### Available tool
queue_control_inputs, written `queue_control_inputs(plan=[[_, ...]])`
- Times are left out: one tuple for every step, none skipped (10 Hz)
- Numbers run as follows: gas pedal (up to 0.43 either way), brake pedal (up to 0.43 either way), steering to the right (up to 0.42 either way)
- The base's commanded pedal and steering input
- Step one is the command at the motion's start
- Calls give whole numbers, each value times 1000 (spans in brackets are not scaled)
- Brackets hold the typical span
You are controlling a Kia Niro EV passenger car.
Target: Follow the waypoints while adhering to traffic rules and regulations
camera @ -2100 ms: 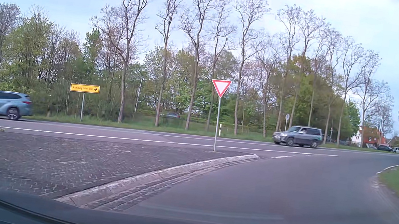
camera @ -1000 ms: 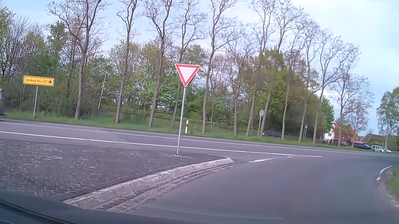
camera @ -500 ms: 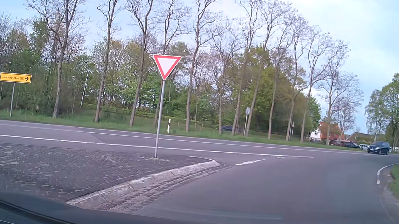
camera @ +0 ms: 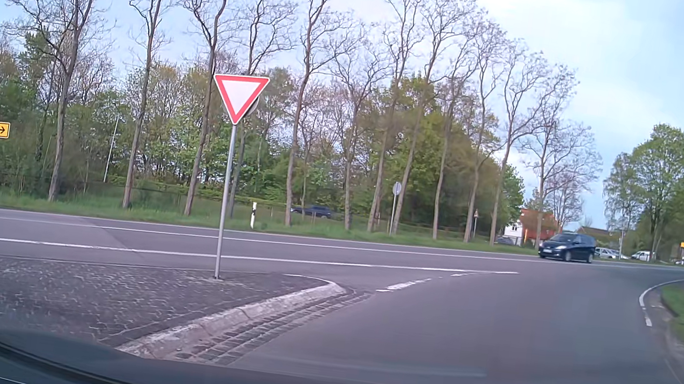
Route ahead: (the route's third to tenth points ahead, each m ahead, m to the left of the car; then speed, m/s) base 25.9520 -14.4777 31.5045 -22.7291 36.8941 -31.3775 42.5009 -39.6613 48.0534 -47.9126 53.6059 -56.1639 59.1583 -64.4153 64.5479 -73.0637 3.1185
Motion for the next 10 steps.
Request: queue_control_inputs(plan=[[287,0,194],[287,0,189],[287,0,186],[280,0,183],[280,0,189],[280,0,198],[280,0,208],[280,0,212],[268,0,212],[268,0,213]])
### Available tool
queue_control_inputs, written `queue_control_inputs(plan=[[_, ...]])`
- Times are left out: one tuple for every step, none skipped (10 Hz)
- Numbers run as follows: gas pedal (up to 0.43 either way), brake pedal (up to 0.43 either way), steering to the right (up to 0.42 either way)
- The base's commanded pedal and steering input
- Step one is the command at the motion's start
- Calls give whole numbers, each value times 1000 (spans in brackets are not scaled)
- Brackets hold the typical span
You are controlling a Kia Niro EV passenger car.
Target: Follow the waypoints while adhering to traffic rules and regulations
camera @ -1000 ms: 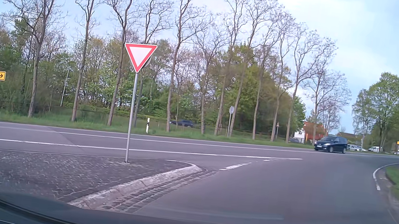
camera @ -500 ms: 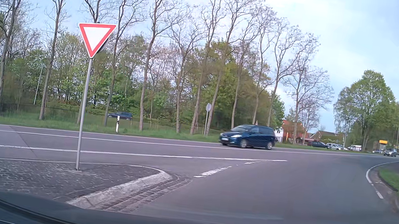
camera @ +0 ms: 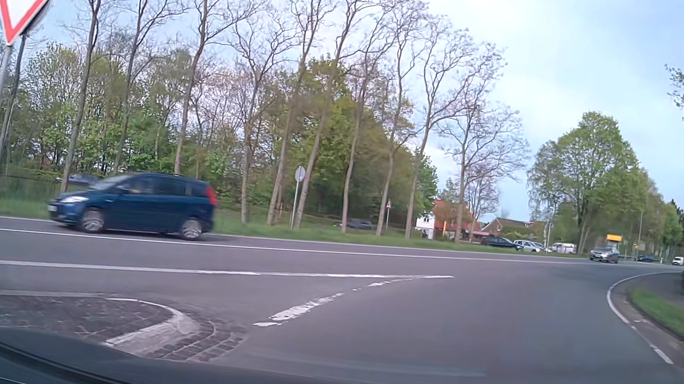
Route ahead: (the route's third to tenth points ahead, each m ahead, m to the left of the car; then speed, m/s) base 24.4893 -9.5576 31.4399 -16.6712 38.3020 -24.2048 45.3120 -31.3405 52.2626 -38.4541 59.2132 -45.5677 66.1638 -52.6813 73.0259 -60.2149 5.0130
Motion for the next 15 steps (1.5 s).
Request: queue_control_inputs(plan=[[268,0,214],[260,0,214],[240,0,214],[220,0,213],[220,0,212],[220,0,209],[228,0,204],[228,0,195],[228,0,179],[240,0,153],[240,0,131],[248,0,127],[248,0,128],[248,0,130],[248,0,130]])
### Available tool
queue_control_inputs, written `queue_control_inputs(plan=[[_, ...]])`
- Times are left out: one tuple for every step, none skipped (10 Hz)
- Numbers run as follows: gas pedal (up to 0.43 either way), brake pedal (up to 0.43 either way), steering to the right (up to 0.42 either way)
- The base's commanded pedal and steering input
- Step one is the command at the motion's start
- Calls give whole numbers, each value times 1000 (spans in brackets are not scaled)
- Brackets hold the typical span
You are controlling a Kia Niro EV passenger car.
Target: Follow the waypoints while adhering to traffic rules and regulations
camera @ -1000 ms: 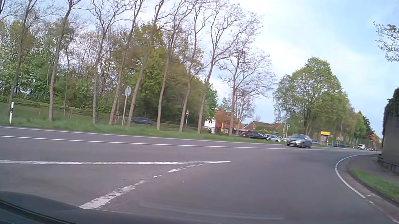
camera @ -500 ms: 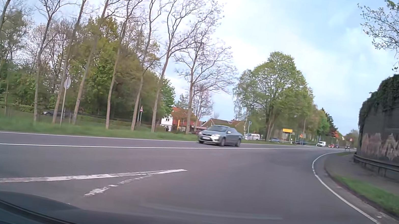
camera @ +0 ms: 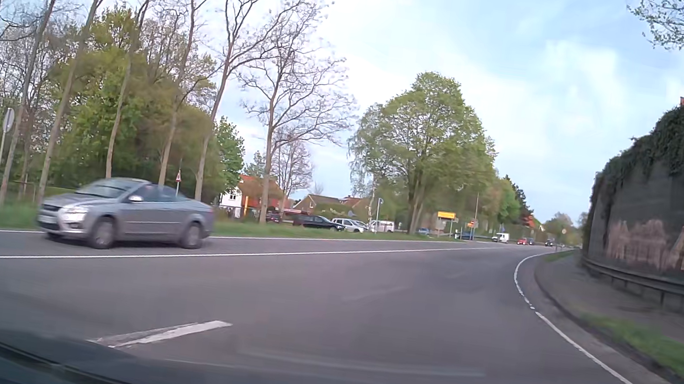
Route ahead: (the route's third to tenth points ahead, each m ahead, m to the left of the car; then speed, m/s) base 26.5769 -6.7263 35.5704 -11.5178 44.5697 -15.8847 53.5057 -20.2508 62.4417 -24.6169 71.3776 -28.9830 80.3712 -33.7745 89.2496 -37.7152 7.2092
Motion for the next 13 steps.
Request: queue_control_inputs(plan=[[248,0,127],[248,0,124],[248,0,115],[248,0,111],[248,0,109],[248,0,109],[248,0,105],[248,0,102],[240,0,99],[228,0,95],[228,0,86],[228,0,83],[197,0,83]])
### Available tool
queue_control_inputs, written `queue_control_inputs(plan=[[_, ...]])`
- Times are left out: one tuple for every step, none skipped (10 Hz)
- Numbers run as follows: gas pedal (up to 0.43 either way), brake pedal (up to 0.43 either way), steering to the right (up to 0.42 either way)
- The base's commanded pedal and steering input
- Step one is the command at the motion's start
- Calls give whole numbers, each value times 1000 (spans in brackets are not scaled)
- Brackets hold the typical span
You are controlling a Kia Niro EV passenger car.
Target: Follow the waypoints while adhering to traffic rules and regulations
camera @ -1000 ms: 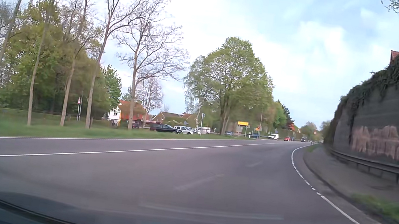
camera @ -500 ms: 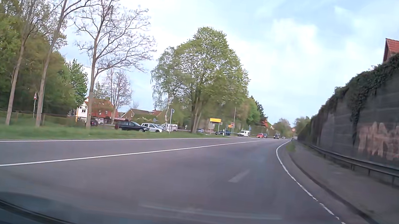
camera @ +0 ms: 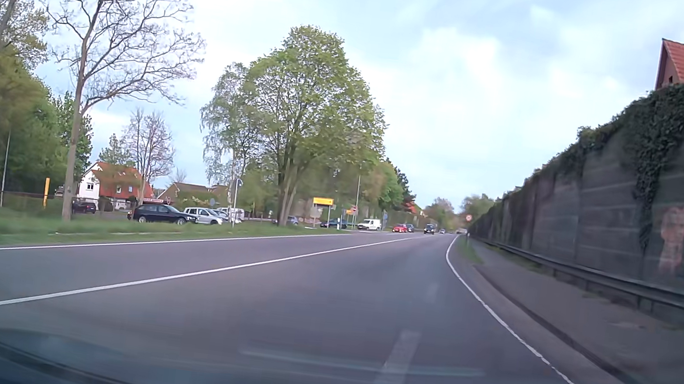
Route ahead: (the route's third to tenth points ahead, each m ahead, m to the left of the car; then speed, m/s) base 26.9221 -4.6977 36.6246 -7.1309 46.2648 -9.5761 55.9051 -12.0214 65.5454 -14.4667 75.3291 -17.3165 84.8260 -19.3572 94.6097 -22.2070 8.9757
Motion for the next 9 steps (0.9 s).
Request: queue_control_inputs(plan=[[189,0,83],[189,0,83],[189,0,80],[189,0,69],[189,0,63],[189,0,60],[189,0,60],[197,0,59],[197,0,56]])
